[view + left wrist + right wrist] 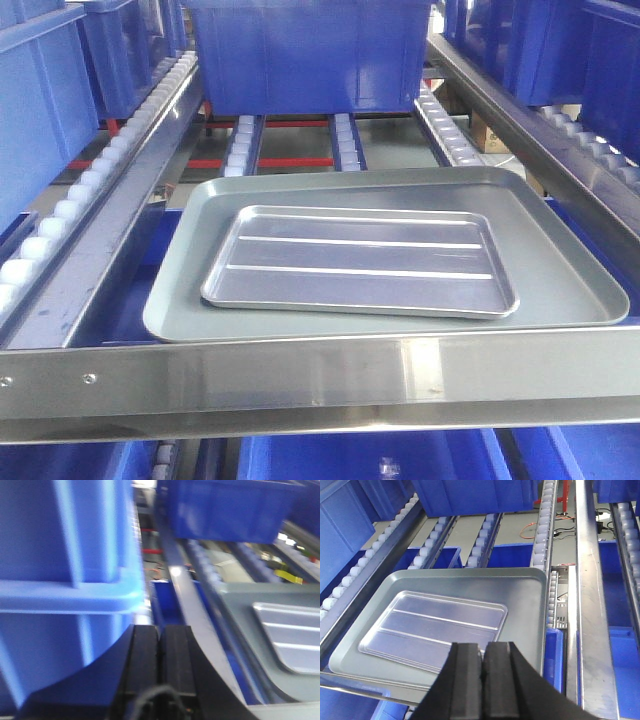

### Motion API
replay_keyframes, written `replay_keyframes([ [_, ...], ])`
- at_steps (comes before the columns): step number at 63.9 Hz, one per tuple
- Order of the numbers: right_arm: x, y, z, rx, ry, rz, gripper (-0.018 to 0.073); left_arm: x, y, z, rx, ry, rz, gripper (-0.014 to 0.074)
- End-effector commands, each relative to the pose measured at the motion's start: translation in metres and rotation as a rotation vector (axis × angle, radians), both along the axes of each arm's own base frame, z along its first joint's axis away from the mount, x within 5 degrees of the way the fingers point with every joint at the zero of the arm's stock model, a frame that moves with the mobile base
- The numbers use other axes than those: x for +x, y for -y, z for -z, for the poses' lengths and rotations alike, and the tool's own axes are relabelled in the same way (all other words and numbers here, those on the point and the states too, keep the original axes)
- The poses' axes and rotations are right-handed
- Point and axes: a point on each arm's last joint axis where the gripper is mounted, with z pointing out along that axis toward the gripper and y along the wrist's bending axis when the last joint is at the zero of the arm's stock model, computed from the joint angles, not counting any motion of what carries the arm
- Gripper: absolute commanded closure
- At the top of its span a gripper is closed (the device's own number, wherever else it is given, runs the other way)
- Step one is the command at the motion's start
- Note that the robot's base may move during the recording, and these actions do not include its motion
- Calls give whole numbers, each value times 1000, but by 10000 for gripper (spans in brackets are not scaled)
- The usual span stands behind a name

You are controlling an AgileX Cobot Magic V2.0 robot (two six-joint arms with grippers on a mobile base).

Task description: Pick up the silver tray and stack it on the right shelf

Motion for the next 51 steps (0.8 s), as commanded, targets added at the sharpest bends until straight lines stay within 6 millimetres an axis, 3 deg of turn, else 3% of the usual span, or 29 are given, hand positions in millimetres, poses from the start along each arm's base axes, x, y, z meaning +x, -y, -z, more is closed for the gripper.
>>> replay_keyframes([
  [1,1,-2,-16,11,109,-19,503,1,-4,-2,-28,88,-69,690],
  [51,1,-2,-16,11,109,-19,503,0,-8,-2,-33,95,-124,690],
])
